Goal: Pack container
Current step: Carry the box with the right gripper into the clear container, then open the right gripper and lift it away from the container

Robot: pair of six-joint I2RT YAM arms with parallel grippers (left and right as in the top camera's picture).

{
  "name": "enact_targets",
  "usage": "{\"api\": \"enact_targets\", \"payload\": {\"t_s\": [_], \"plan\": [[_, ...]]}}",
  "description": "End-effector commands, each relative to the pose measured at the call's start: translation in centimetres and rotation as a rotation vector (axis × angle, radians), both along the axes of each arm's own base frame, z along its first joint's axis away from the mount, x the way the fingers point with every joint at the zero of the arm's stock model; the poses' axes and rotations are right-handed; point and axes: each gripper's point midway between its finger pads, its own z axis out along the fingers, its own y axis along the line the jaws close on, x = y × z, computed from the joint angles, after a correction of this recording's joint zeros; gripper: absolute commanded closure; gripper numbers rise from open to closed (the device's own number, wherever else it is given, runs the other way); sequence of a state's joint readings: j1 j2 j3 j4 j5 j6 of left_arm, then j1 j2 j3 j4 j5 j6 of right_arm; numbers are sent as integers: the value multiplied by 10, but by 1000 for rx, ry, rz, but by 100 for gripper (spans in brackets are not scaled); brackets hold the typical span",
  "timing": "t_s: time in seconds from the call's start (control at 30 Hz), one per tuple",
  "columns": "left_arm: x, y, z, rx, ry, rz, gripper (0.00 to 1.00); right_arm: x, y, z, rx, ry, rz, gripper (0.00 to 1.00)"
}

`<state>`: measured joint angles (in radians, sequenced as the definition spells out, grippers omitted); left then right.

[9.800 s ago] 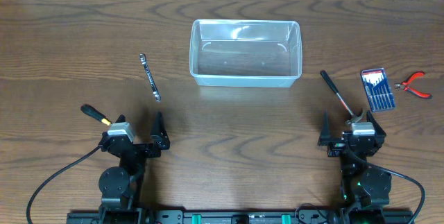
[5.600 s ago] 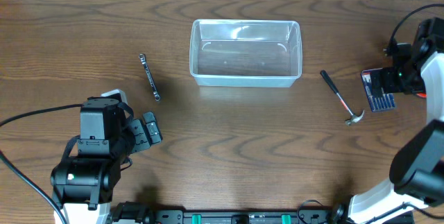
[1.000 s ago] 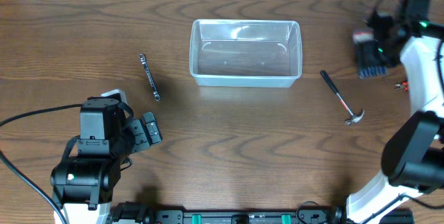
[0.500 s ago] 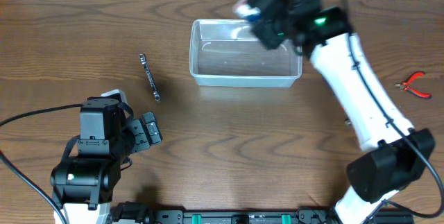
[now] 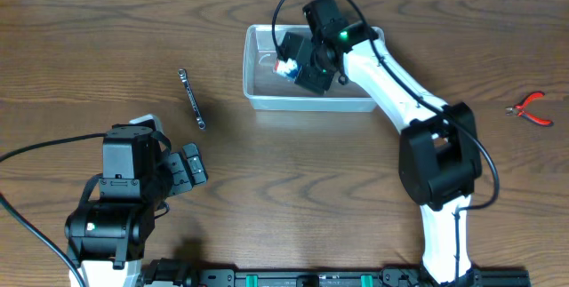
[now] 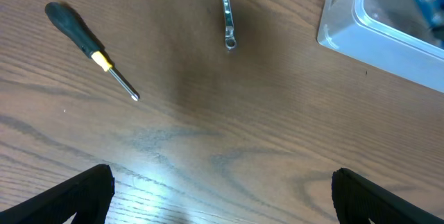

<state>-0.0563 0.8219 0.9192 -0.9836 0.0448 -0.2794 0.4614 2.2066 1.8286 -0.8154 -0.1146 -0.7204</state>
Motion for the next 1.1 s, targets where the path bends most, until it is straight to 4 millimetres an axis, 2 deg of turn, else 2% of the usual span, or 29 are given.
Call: {"api": "enact_targets", "payload": {"t_s": [0.0,0.07,0.17,0.2,0.23,0.3,0.4,0.43,0.47,0.5,0.57,0.7,0.8,0.87,0.9,0.97,1.0,1.07], "plan": [[2,1,9,20,-28,-14,2,-6,-2,-16,-8,53,22,99],[2,1,9,20,-28,-14,2,-12,-5,-28,-26,91,20,99],[2,1,9,20,-28,-14,2,-16,-9,-34,-39,118,17,99],[2,1,9,20,-28,-14,2,-17,-9,-35,-42,124,17,96],[2,1,9,20,-28,-14,2,-18,-10,-35,-43,129,12,88],[2,1,9,20,-28,-14,2,-18,-12,-34,-50,128,4,78],[2,1,9,20,-28,-14,2,-14,-17,-27,-75,100,-7,75],[2,1,9,20,-28,-14,2,-13,-17,-24,-75,92,-10,64],[2,1,9,20,-28,-14,2,-12,-17,-20,-71,83,-9,13],[2,1,9,20,-27,-14,2,-10,-16,-14,-64,70,-11,1],[2,1,9,20,-27,-14,2,-4,-15,3,-41,33,-27,1],[2,1,9,20,-27,-14,2,14,-17,51,32,-49,-113,1],[2,1,9,20,-28,-14,2,27,-29,106,116,-125,-229,1],[2,1,9,20,-27,-14,2,37,-47,144,172,-180,-351,1],[2,1,9,20,-27,-14,2,43,-66,165,199,-214,-464,1],[2,1,9,20,-28,-14,2,49,-108,192,230,-257,-687,1],[2,1,9,20,-28,-14,2,49,-143,204,247,-277,-871,1],[2,1,9,20,-28,-14,2,38,-213,213,269,-284,-1229,1]]}}
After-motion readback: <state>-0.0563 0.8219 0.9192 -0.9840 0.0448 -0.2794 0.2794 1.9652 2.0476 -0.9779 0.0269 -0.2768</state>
